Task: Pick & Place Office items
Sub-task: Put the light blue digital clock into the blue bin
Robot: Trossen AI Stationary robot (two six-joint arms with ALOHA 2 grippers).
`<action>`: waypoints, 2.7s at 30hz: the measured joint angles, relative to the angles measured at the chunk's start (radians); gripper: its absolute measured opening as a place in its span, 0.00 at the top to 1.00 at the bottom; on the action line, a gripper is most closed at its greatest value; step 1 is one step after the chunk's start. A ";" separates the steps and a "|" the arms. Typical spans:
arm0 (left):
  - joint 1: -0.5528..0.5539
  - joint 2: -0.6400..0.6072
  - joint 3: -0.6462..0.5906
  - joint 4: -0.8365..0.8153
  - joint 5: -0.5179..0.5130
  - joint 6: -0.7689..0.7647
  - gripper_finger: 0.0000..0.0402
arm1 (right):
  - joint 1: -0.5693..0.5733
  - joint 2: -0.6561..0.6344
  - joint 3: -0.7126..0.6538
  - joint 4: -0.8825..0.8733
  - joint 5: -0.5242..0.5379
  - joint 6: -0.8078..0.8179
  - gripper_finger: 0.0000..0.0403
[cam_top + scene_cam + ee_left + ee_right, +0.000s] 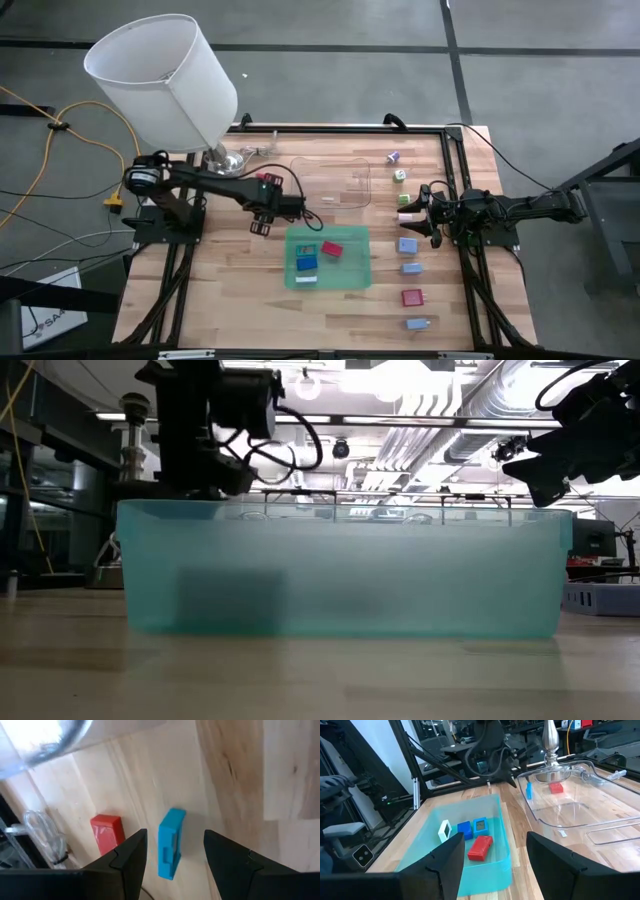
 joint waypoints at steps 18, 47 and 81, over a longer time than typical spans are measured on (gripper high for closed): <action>0.095 0.063 0.003 0.015 0.069 0.056 0.54 | 0.000 0.000 0.000 -0.001 0.000 0.000 0.50; 0.097 -0.058 -0.068 -0.009 0.083 -0.109 0.57 | 0.000 0.000 0.000 -0.002 0.000 0.000 0.50; 0.123 -0.059 -0.175 0.180 0.107 -0.007 0.57 | 0.000 0.000 0.000 -0.002 0.000 0.000 0.50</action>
